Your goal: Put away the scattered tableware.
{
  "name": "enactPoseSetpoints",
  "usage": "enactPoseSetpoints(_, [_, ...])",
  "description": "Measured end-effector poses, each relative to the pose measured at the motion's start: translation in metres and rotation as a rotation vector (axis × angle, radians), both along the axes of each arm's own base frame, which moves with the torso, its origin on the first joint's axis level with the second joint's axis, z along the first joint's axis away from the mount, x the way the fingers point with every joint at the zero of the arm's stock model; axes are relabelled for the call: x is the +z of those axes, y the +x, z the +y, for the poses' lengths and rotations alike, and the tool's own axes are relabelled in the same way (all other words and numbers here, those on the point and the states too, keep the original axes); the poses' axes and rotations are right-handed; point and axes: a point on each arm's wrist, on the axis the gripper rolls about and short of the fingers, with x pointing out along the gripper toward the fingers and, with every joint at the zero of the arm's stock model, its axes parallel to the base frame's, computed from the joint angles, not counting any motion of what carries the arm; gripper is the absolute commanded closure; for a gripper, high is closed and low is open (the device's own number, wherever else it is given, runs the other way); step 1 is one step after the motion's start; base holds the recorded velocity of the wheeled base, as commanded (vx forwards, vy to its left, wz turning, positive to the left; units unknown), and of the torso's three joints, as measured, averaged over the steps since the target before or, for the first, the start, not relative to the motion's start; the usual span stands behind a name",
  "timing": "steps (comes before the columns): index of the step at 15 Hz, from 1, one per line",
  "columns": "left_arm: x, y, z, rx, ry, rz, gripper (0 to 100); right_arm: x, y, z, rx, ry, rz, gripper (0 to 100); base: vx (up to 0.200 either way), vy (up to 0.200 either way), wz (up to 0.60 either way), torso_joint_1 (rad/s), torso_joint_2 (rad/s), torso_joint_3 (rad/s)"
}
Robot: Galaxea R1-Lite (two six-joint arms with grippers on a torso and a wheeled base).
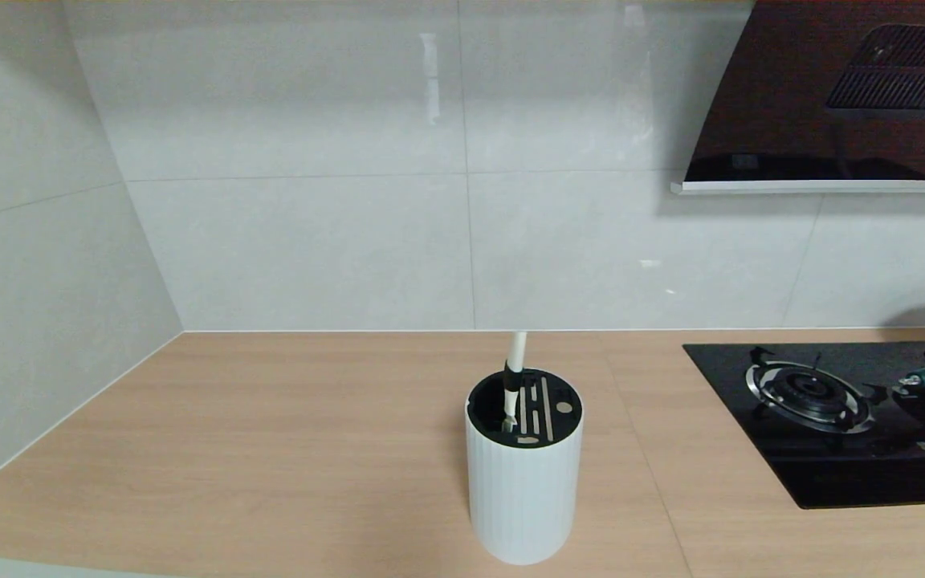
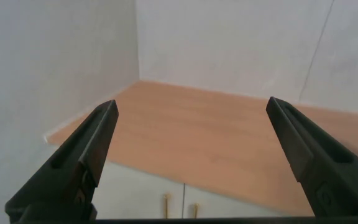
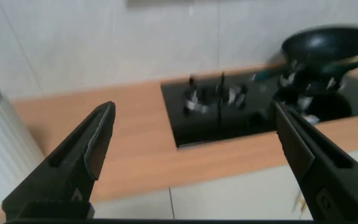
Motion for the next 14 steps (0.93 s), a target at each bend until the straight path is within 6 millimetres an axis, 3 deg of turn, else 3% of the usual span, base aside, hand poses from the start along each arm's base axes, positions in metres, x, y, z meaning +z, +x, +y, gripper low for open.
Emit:
enactPoseSetpoints(4, [-0.03,0.013,-0.003,-0.123,0.006,0.06,0,-0.014,0.006,0.003,0.12,-0.018,0.02,0,0.0,0.0,0.0,0.0,0.0,0.0])
enactPoseSetpoints(8, [-0.037,0.015,-0.006,-0.264,0.045,0.108,0,-0.02,0.006,0.004,0.205,-0.016,0.063,0,0.0,0.0,0.0,0.0,0.0,0.0])
enactPoseSetpoints(14, [-0.038,0.015,-0.006,-0.286,0.005,0.105,0,-0.021,0.006,0.004,0.207,-0.015,0.067,0,0.0,0.0,0.0,0.0,0.0,0.0])
